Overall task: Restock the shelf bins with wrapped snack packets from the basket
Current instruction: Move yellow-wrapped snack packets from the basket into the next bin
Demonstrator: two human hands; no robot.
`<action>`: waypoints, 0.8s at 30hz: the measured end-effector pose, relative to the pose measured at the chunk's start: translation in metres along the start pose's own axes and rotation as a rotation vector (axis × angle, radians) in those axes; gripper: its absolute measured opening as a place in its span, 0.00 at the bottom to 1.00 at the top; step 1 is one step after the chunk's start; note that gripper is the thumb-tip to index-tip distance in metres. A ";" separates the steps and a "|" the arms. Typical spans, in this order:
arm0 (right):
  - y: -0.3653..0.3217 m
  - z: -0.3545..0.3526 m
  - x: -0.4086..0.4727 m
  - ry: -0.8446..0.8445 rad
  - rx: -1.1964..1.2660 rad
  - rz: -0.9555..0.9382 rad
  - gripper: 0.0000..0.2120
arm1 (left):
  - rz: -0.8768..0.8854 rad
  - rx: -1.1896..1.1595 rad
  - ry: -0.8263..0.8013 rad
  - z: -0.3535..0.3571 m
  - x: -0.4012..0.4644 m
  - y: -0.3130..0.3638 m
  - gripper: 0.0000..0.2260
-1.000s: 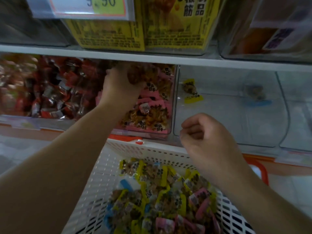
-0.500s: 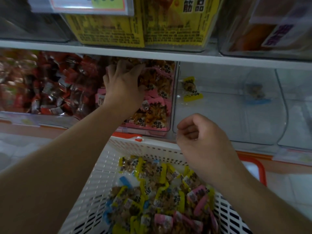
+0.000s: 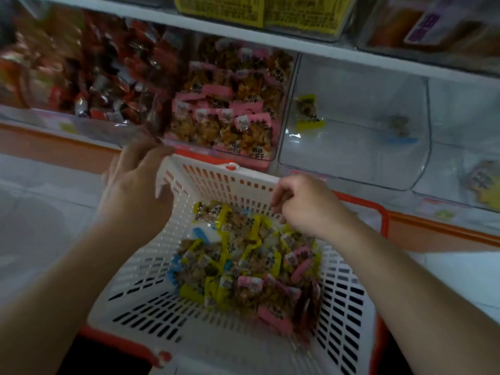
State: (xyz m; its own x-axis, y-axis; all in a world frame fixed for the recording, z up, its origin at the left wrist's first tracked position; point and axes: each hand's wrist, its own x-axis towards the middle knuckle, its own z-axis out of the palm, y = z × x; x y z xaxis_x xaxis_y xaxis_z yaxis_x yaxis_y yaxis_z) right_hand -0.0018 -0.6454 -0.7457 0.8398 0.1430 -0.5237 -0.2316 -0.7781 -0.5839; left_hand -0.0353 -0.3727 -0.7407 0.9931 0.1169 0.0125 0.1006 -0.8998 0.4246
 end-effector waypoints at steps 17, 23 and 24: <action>0.112 0.098 -0.007 -0.183 -0.690 0.099 0.11 | -0.344 0.101 -0.371 0.011 -0.054 -0.027 0.50; 0.041 0.053 -0.011 -0.036 -0.245 -0.016 0.07 | -0.187 -0.129 -0.094 -0.001 -0.053 0.007 0.26; 0.027 0.044 -0.012 -0.028 -0.145 -0.054 0.06 | -0.171 -0.203 -0.137 -0.003 -0.050 0.017 0.17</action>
State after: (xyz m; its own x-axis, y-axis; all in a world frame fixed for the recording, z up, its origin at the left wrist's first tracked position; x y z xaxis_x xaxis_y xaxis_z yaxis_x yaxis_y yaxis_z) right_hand -0.0401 -0.6412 -0.7823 0.8345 0.2028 -0.5123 -0.1112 -0.8486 -0.5171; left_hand -0.0832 -0.3928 -0.7314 0.9632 0.1895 -0.1908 0.2664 -0.7681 0.5823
